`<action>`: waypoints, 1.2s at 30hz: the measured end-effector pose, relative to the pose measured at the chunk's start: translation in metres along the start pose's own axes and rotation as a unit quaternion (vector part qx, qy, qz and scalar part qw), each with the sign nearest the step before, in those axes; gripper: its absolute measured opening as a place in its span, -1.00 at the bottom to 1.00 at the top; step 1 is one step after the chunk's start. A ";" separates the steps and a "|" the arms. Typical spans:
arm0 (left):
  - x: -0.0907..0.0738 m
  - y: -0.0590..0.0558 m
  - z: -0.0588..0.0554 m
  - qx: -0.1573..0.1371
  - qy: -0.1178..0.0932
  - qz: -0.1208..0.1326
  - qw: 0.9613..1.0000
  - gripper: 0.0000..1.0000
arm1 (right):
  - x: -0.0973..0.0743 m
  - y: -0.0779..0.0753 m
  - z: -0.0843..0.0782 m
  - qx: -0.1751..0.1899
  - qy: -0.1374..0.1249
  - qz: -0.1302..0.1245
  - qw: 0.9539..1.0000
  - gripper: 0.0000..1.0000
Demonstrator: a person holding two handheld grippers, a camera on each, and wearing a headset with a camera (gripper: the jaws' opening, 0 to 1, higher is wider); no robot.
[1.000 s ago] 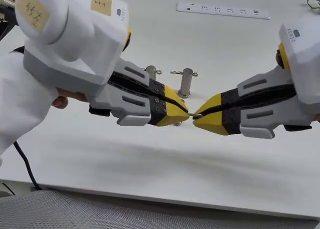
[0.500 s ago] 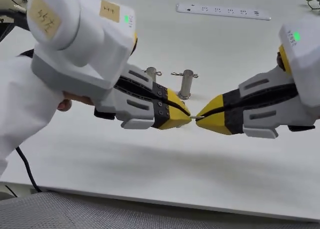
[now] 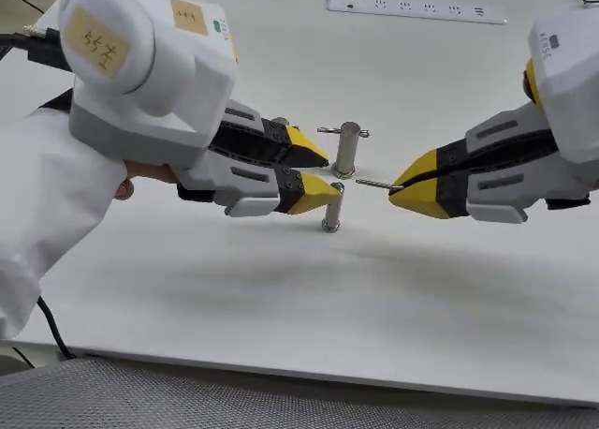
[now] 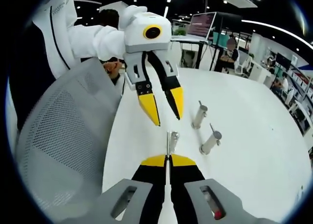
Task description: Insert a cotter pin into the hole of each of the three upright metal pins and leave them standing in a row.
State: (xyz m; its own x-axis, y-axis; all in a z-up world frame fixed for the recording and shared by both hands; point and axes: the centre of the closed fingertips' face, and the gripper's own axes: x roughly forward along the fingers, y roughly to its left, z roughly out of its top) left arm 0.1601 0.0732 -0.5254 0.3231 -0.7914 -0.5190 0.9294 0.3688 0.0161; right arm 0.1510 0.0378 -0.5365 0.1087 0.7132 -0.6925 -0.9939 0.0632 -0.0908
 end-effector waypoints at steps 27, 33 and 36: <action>0.021 0.005 -0.018 0.009 0.046 -0.038 0.998 -0.88 | 0.027 -0.011 -0.018 0.019 0.021 0.017 0.999 -1.00; 0.022 0.004 -0.018 0.000 0.049 -0.036 0.998 -0.88 | 0.029 -0.011 -0.013 0.021 0.018 0.018 0.999 -1.00; 0.021 0.003 -0.018 -0.002 0.049 -0.033 0.998 -0.88 | 0.032 -0.009 -0.011 0.017 0.020 0.017 1.000 -1.00</action>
State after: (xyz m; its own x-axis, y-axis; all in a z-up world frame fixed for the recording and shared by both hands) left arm 0.1667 0.0662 -0.5518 0.2429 -0.7623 -0.5999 0.9472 0.3199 -0.0231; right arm 0.1637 0.0520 -0.5659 0.0741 0.6870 -0.7228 -0.9971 0.0628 -0.0425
